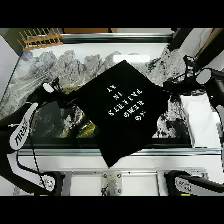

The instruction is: Fold the clothes and pants, and hang the long-sleeved shirts on hangers.

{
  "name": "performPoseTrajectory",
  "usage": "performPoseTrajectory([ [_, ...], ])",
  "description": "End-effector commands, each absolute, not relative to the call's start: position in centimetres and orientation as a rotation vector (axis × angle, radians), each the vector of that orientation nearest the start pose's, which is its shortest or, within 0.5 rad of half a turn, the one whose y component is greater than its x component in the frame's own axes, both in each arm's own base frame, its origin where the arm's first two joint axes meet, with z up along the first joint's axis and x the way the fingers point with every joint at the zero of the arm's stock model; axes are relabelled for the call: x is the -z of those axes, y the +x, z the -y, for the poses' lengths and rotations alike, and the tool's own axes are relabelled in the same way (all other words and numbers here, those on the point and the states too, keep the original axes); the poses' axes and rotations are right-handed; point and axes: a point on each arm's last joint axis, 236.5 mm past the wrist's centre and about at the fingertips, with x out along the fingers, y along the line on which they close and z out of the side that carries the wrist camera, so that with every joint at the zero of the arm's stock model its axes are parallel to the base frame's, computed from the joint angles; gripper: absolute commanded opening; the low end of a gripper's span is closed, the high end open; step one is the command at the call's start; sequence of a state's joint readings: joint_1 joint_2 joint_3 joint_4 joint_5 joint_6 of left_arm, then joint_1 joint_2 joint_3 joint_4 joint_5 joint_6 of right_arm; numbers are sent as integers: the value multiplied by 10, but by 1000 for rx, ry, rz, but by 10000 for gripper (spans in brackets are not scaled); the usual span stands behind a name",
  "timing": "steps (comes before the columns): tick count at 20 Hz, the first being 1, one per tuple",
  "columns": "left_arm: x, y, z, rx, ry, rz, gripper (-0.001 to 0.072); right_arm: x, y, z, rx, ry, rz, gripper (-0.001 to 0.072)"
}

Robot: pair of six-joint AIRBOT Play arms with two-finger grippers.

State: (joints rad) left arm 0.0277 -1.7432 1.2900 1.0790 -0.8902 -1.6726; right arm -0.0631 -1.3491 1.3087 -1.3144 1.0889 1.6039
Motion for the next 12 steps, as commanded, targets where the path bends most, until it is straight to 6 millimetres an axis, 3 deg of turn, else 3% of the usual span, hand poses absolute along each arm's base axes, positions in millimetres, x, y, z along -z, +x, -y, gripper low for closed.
performPoseTrajectory([
  [1, 118, 486, 87, 57, -602, -1338, 621, -45, 438, -28, -67, 295, -1123, 14],
  [3, 123, 487, 92, 66, -599, -1362, 621, -45, 438, -28, -67, 295, -1122, 14],
  [4, 124, 487, 93, 66, -599, -1363, 585, -45, 439, -28, -66, 295, -1122, 13],
  [5, 122, 487, 95, 71, -591, -1360, 272, -46, 440, -27, -65, 295, -1115, 13],
  [6, 117, 487, 93, 80, -576, -1353, 13, -48, 444, -26, -63, 295, -1098, 14],
  [9, 90, 460, 84, 121, -405, -1393, 7, -61, 467, -17, -42, 302, -1004, 13],
  [12, 72, 390, 102, 205, -270, -1433, 7, -72, 503, -11, -39, 300, -950, 13],
])
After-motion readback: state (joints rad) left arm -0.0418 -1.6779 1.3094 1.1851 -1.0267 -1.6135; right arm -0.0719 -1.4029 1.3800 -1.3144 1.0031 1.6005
